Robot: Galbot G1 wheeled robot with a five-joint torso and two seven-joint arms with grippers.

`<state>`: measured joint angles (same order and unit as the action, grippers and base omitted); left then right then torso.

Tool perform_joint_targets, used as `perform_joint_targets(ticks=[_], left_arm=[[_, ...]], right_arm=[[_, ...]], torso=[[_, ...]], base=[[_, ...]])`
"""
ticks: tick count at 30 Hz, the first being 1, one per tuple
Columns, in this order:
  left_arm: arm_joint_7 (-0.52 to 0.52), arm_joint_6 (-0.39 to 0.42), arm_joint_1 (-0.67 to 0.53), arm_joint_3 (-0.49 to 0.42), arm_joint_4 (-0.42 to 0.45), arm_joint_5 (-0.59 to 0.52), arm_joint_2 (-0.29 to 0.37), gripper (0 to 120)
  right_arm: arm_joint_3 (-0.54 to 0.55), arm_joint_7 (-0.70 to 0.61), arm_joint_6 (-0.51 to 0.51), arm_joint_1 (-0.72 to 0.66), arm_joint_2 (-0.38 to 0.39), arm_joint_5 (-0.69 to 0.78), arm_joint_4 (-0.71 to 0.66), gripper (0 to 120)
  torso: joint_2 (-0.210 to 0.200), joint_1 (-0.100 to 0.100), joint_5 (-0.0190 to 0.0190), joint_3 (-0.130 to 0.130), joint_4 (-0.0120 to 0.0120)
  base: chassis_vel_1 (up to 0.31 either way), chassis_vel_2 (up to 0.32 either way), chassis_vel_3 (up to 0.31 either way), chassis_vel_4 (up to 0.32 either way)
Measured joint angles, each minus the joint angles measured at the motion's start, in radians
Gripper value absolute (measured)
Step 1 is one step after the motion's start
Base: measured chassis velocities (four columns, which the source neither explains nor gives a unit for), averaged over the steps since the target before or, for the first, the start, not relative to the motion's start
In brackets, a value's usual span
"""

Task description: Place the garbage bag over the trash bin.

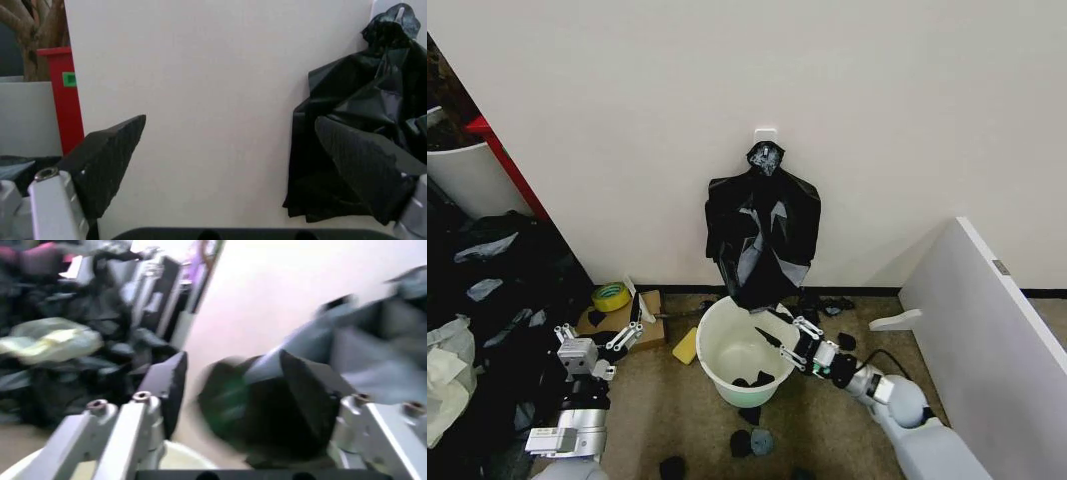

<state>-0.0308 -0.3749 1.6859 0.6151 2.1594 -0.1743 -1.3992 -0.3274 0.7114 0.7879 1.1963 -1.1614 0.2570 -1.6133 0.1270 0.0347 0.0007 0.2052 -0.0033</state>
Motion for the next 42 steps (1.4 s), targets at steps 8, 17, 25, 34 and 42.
perform_joint_targets(ticks=[8, 17, 25, 34, 42], left_arm=[[0.0, 0.0, -0.005, -0.005, -0.009, 0.001, 0.0, 100], [0.0, 0.0, -0.007, 0.002, -0.013, -0.006, 0.008, 100], [-0.002, 0.0, -0.018, 0.005, -0.026, -0.013, 0.014, 100], [-0.002, 0.0, -0.028, -0.001, -0.035, -0.013, 0.016, 100], [-0.002, 0.001, -0.029, 0.002, -0.037, -0.017, 0.016, 100]], right_arm=[[0.013, -0.267, -0.03, 0.012, -0.017, -0.061, -0.041, 81], [0.03, -0.552, -0.107, 0.006, -0.052, -0.388, -0.073, 100], [0.043, -0.661, -0.268, 0.04, -0.035, -0.621, -0.188, 86], [0.031, -0.627, -0.399, 0.045, -0.03, -0.775, -0.226, 52], [0.028, -0.703, -0.52, 0.041, -0.046, -0.895, -0.249, 43]], torso=[[0.0, 0.0, 0.0, 0.0, 0.0001], [0.0, 0.0, 0.0, 0.0, 0.0002], [0.0, 0.0, -0.0001, 0.0, 0.0001], [0.0, 0.0, 0.0, 0.0, 0.0001], [0.0, 0.0, 0.0, 0.0, 0.0001]], base=[[0.0, 0.0, 0.0, 0.0], [0.0, 0.0, 0.0, 0.0], [0.0, 0.0, 0.0, 0.0], [0.0, 0.0, 0.0, 0.0], [0.0, 0.0, 0.0, 0.0]])
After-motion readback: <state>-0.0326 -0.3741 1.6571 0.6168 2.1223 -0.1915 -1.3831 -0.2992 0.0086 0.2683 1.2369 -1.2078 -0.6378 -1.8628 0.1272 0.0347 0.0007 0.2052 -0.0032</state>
